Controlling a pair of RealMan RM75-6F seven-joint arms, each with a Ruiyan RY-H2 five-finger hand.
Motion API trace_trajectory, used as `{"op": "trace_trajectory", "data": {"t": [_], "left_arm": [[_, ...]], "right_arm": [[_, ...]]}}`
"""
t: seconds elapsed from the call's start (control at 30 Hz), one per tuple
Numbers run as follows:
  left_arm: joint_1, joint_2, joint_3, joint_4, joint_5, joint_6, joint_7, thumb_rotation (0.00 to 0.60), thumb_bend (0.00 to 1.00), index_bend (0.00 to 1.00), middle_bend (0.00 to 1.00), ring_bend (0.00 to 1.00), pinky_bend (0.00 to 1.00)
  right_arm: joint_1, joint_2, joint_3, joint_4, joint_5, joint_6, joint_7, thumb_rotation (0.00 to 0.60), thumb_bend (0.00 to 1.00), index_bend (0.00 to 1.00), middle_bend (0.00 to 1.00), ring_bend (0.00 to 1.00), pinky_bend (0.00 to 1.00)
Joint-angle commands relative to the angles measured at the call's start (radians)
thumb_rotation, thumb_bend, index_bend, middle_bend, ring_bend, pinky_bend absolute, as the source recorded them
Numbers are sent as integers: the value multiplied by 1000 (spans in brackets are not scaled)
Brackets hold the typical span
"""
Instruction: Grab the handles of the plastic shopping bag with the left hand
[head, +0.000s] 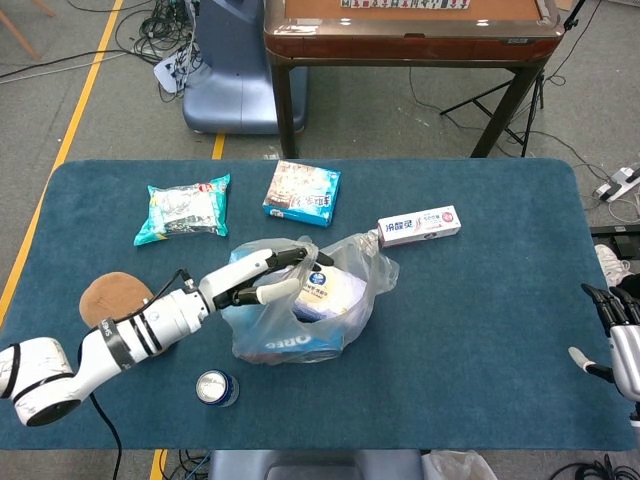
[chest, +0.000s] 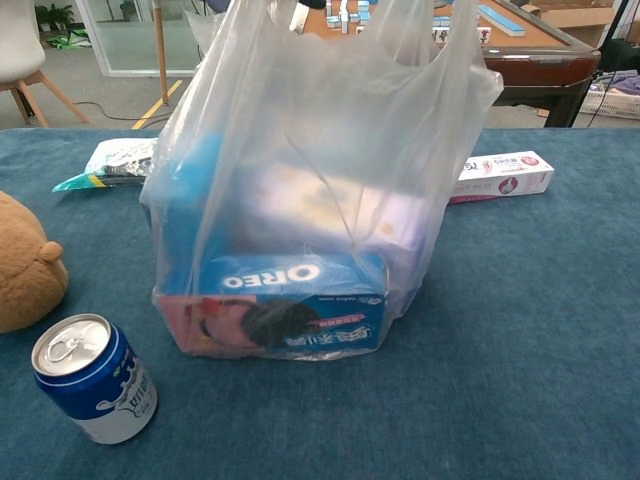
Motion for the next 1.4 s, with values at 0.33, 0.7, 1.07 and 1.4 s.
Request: {"op": "trace_trajectory", "data": {"t": [0.33, 0.7, 1.07, 1.4], "left_arm": [[-57, -91, 4, 63, -88, -80, 68, 153, 204, 181, 137, 150, 53], [-112, -159, -39, 82, -150, -174, 45, 154, 202, 171, 137, 107, 56], [-120, -206, -92, 104, -168, -217, 2, 114, 199, 139, 111, 57, 30], [-108, -244, -131, 138, -180, -217, -15, 92, 197, 103, 73, 17, 0]], "right_arm": [[-10, -3, 0, 17, 7, 4, 21, 600, 130, 132, 212, 115, 211], [-12, -7, 0, 28, 6, 2, 33, 600, 130, 133, 212, 115, 211], [-17, -6, 1, 30, 12, 3, 34, 600, 130, 132, 212, 115, 211], [-14, -5, 4, 29, 17, -7, 31, 600, 129, 133, 212, 115, 211]]}}
